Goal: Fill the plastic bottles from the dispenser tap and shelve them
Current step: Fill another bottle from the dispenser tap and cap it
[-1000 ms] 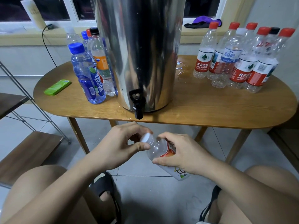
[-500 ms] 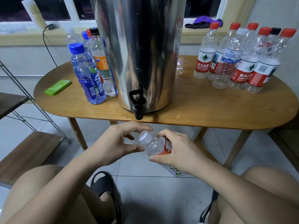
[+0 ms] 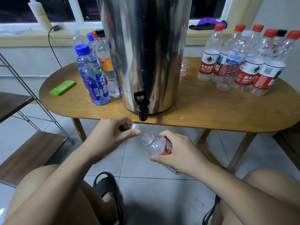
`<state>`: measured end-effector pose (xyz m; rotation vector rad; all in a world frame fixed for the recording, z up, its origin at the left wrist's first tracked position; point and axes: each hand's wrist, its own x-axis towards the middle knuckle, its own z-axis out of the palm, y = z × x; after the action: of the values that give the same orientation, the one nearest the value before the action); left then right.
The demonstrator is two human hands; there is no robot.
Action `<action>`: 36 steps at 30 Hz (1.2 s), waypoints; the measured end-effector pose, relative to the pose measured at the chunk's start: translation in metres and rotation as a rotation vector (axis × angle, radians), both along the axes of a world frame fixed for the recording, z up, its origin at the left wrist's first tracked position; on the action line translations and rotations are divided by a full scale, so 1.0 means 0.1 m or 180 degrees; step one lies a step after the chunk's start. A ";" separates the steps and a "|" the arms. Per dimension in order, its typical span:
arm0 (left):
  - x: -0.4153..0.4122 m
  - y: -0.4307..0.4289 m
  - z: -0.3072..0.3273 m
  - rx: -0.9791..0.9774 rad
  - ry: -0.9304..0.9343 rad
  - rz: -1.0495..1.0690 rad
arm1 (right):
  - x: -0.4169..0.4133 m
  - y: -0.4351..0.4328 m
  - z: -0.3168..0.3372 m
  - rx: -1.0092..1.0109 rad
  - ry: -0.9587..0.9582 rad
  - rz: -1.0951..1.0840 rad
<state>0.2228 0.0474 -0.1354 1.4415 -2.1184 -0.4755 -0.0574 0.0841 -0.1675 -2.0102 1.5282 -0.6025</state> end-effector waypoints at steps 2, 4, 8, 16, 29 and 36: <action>0.15 -0.10 0.04 -0.0209 -0.0166 0.0236 | 0.01 -0.01 0.00 0.0047 -0.0069 -0.0043; 0.29 -0.22 0.06 -0.0384 -0.0269 0.0497 | 0.01 -0.01 0.01 0.0077 -0.0093 -0.0052; 0.51 -0.47 0.03 -0.0523 -0.0500 0.0991 | 0.03 0.00 0.03 0.0131 -0.0095 -0.0037; 0.48 -0.59 -0.08 -0.0132 -0.0548 0.1107 | 0.05 -0.05 0.00 0.0182 -0.0328 -0.0113; -0.09 -0.06 0.47 -0.0485 0.0934 0.0385 | 0.19 -0.22 -0.21 0.0150 -0.0607 -0.0225; -0.33 0.04 0.65 -0.0807 0.1012 -0.0204 | 0.28 -0.26 -0.25 0.0215 -0.0710 -0.0311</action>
<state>0.1897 0.0514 -0.0705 1.0812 -1.8958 -0.4120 -0.0296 0.0584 -0.1923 -1.7614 1.4967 -0.7758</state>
